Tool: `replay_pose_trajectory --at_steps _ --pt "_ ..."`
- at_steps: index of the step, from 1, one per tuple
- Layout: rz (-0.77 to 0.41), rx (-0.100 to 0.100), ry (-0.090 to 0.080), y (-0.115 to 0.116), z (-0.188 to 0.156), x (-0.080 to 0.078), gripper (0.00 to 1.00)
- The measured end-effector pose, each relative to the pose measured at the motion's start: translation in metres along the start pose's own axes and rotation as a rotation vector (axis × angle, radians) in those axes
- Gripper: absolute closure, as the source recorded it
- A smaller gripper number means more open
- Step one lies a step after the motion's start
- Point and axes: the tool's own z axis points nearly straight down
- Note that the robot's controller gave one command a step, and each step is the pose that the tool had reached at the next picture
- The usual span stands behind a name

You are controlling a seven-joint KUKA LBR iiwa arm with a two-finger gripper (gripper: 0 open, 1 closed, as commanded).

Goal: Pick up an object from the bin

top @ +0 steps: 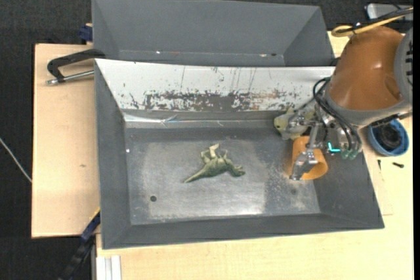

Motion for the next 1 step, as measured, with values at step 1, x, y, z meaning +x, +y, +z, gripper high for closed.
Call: replay_pose_trajectory --at_steps 1 --pt "0.281 -0.003 -0.002 0.0397 0.0646 -0.0068 0.0"
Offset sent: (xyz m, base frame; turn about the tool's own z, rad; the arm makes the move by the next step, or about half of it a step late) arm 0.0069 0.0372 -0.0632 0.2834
